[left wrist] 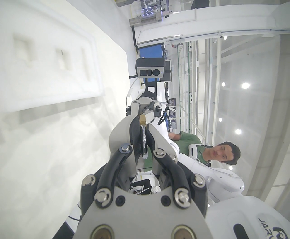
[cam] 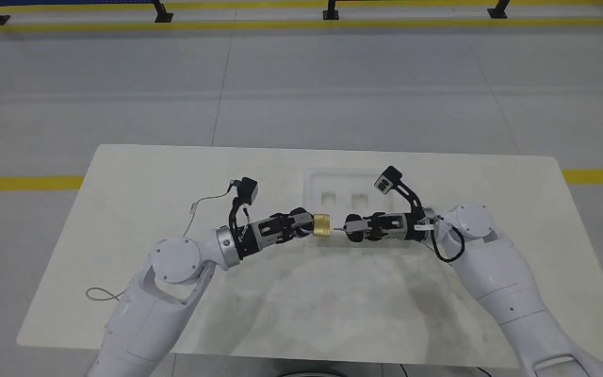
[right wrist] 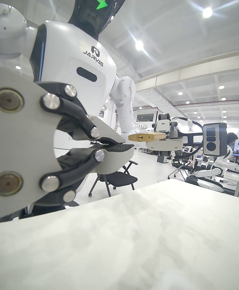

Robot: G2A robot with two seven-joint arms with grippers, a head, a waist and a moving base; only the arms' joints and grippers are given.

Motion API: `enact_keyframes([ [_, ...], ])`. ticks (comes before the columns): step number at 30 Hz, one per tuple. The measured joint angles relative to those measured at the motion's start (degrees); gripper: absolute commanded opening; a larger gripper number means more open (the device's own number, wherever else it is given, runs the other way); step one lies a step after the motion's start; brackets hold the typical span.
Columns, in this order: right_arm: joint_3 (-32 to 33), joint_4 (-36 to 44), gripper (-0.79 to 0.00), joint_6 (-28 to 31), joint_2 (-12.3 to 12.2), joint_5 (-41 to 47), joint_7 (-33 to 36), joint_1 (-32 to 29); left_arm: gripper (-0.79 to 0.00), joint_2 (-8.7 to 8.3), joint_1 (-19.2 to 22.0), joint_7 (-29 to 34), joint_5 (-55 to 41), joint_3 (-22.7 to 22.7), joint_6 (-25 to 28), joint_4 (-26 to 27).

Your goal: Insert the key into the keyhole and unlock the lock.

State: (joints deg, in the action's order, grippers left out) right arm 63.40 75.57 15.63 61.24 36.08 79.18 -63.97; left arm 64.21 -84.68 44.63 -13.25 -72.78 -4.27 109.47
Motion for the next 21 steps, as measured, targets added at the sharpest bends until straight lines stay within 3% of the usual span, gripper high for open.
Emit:
enact_keyframes([
  [21,-0.83,-1.24,-0.785,1.54,0.63,4.46,1.71,0.25,-0.785,-0.35,-0.32,0.01,-2.25,0.27,0.04,0.08],
])
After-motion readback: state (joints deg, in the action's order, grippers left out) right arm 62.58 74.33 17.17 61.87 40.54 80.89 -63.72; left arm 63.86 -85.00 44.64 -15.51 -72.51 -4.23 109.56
